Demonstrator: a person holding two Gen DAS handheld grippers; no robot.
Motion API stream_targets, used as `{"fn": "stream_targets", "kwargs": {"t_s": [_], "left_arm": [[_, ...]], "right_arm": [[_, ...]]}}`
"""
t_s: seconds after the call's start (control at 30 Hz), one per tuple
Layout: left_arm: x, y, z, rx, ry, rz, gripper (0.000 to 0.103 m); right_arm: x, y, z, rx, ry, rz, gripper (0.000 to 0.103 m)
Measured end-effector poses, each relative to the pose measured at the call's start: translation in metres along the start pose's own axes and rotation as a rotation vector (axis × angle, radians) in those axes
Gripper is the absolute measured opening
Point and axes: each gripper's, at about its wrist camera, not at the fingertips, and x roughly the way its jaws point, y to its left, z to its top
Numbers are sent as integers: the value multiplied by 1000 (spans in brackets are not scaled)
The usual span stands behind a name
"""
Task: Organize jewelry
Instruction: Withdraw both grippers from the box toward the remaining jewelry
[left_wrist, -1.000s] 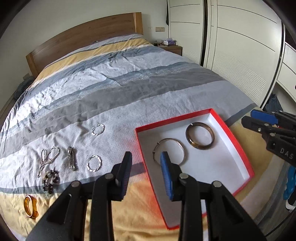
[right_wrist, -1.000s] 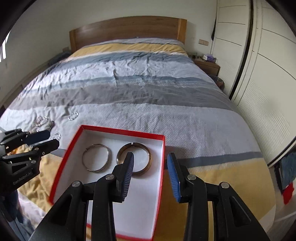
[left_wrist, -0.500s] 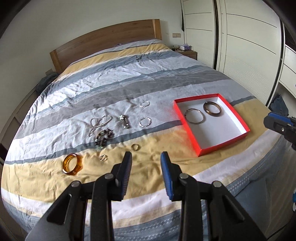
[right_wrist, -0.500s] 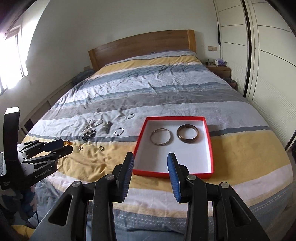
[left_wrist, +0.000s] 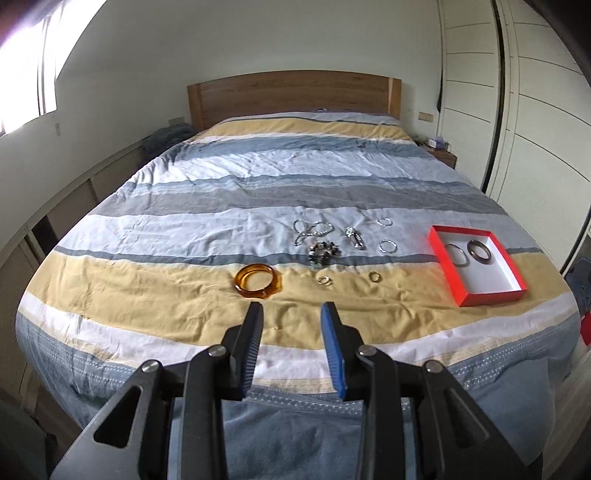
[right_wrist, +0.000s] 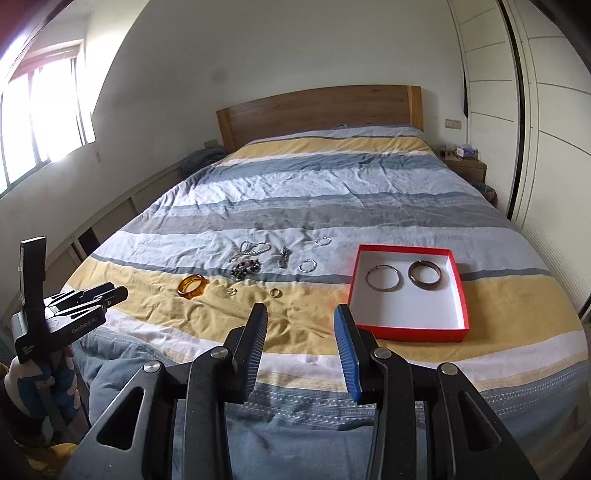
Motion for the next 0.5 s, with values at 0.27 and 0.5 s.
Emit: {"fn": "stream_targets", "kwargs": {"t_s": [0.27,0.5], "left_arm": [[-18,51,-3,-73,-20,31,32],[7,85,-3,-132,29,80,37]], "right_arm": [[-9,47,12,-68,-40,64,37],[18,79,18,-132,-1,121,37]]}}
